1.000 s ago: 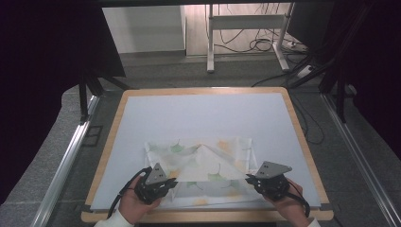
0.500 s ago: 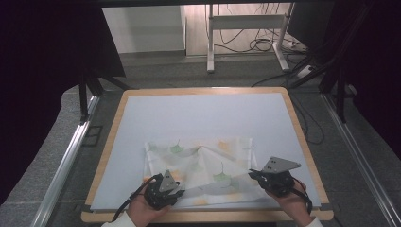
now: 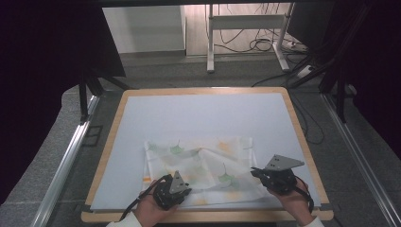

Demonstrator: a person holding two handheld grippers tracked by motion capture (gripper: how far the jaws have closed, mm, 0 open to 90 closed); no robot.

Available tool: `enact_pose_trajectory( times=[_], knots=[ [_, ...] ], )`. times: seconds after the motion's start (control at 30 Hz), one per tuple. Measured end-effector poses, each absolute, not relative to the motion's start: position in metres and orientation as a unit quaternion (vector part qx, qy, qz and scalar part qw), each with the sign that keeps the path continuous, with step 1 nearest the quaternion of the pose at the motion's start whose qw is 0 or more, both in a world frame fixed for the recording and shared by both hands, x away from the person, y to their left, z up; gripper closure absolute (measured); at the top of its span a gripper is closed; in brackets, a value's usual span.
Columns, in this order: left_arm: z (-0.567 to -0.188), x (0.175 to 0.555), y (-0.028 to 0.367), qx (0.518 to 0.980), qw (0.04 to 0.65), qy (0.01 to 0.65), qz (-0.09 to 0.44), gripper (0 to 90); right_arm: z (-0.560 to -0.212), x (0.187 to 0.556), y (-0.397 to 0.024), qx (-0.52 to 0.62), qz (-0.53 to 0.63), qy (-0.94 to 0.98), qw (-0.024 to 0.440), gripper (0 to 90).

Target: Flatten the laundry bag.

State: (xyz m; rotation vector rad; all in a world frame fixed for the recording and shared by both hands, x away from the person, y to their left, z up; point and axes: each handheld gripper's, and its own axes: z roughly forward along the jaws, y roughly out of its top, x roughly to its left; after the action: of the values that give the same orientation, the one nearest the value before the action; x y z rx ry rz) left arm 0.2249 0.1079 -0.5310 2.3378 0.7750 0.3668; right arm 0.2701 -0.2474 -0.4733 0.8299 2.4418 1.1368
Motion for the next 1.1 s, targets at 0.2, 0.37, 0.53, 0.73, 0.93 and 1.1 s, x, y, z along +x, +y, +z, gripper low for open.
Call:
enact_pose_trajectory(
  times=[0.2,0.37,0.53,0.73,0.93,1.1],
  knots=[
    [-0.531,0.222,0.127,0.888,0.326,0.305,0.111,87.1,-0.479,0.269,-0.247,0.286,0.397,0.863,0.130,88.4],
    [-0.521,0.216,0.136,0.879,0.365,0.293,0.088,61.9,-0.486,0.264,-0.240,0.272,0.386,0.874,0.111,88.4],
    [-0.489,0.217,0.125,0.864,0.415,0.268,0.095,42.6,-0.492,0.263,-0.240,0.276,0.380,0.878,0.096,87.7],
    [-0.491,0.258,0.116,0.853,0.403,0.306,0.125,44.5,-0.496,0.263,-0.239,0.272,0.373,0.883,0.088,85.9],
    [-0.509,0.293,0.131,0.849,0.382,0.344,0.121,56.3,-0.499,0.264,-0.238,0.270,0.371,0.885,0.083,85.9],
    [-0.509,0.285,0.139,0.850,0.385,0.337,0.126,54.3,-0.498,0.265,-0.239,0.267,0.379,0.881,0.087,85.9]
  ],
)
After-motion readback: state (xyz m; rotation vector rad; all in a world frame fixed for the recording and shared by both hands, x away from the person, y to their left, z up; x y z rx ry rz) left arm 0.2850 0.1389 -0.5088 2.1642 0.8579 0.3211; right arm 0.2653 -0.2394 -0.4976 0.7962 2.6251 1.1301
